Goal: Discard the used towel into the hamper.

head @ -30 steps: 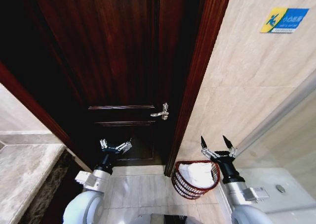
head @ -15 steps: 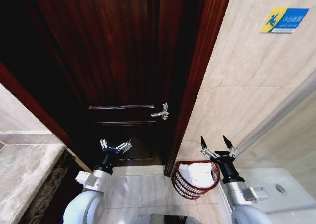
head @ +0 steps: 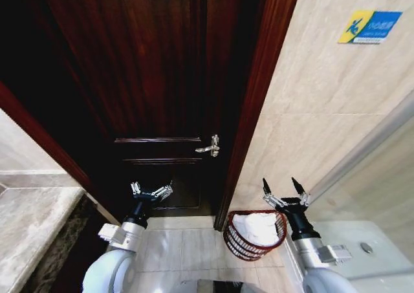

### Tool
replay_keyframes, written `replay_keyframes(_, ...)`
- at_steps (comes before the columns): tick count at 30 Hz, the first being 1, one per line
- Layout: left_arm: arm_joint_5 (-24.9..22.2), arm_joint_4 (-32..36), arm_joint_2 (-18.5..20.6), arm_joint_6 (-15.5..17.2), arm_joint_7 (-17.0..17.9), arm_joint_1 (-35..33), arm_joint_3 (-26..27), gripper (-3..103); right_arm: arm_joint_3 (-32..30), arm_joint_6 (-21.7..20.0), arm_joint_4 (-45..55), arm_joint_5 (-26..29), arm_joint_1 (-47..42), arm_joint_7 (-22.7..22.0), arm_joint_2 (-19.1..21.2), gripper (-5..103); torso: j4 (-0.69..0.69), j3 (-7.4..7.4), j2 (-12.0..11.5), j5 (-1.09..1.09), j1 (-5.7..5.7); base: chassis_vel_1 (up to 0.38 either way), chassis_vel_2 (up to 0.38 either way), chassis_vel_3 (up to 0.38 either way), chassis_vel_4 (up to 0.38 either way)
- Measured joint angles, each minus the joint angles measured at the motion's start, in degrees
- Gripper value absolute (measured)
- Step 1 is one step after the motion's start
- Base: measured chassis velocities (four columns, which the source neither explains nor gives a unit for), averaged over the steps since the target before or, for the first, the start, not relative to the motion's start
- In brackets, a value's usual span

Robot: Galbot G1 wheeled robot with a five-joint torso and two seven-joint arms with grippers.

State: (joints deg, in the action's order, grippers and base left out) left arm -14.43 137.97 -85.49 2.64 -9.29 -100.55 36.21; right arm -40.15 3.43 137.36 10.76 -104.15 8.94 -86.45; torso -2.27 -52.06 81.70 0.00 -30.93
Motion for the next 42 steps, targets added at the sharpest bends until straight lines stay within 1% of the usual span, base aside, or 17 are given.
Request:
replay_keyframes(8,0.0,0.0,0.0,0.0,0.0,0.0,0.0,100,0.0,0.0,0.0,0.0,0.0,0.0,0.0,100,0.0,0.0,0.0,0.04,0.0,-0.164,-0.148,0.152,0.138)
replay_keyframes(11,0.0,0.0,0.0,0.0,0.0,0.0,0.0,100,0.0,0.0,0.0,0.0,0.0,0.0,0.0,100,-0.01,-0.01,0.0,0.01,0.0,-0.041,-0.047,0.077,0.063)
replay_keyframes(15,0.0,0.0,0.0,0.0,0.0,0.0,0.0,100,0.0,0.0,0.0,0.0,0.0,0.0,0.0,100,0.0,0.0,0.0,-0.02,0.0,0.027,0.022,-0.015,-0.023)
replay_keyframes(26,0.0,0.0,0.0,0.0,0.0,0.0,0.0,100,0.0,0.0,0.0,0.0,0.0,0.0,0.0,100,0.0,0.0,0.0,0.01,0.0,0.015,0.016,0.001,0.001)
replay_keyframes(33,0.0,0.0,0.0,0.0,0.0,0.0,0.0,100,0.0,0.0,0.0,0.0,0.0,0.0,0.0,100,-0.03,0.0,0.0,0.01,0.0,0.04,0.036,0.06,0.065)
replay_keyframes(37,0.0,0.0,0.0,0.0,0.0,0.0,0.0,100,0.0,0.0,0.0,0.0,0.0,0.0,0.0,100,0.01,0.0,0.0,0.0,0.0,0.0,0.0,0.0,0.0)
replay_keyframes(42,0.0,0.0,0.0,0.0,0.0,0.0,0.0,100,0.0,0.0,0.0,0.0,0.0,0.0,0.0,100,0.0,0.0,0.0,0.0,0.0,0.0,0.0,0.0,0.0)
